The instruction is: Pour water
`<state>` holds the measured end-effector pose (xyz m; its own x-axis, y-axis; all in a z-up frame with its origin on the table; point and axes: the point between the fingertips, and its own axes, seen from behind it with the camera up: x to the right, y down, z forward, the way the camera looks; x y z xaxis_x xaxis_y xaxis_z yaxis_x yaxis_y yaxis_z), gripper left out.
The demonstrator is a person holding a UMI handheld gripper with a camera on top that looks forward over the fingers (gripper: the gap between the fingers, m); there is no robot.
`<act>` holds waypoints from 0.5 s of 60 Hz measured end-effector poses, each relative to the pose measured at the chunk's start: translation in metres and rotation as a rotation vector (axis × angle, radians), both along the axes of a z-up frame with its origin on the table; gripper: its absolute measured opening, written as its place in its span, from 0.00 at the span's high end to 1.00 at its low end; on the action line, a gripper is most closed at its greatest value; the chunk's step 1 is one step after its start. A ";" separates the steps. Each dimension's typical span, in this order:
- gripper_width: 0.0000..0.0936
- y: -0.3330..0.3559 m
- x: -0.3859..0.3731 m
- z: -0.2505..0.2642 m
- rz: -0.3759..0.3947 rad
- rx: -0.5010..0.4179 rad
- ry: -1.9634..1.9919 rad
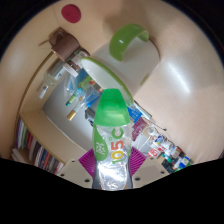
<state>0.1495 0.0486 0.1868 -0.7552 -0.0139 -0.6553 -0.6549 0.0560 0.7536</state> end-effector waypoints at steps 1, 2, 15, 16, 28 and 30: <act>0.58 0.000 -0.001 0.000 0.008 -0.002 -0.014; 0.58 -0.001 -0.003 0.001 0.017 -0.005 -0.034; 0.59 -0.010 0.002 0.065 0.131 0.000 -0.969; 0.58 -0.010 0.007 0.076 0.125 0.007 -1.052; 0.58 -0.028 0.120 0.226 -0.134 -0.065 -1.928; 0.58 -0.032 0.145 0.236 -0.176 -0.113 -2.039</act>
<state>0.2940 0.0169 0.4224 0.9164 -0.1304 -0.3785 -0.3528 0.1836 -0.9175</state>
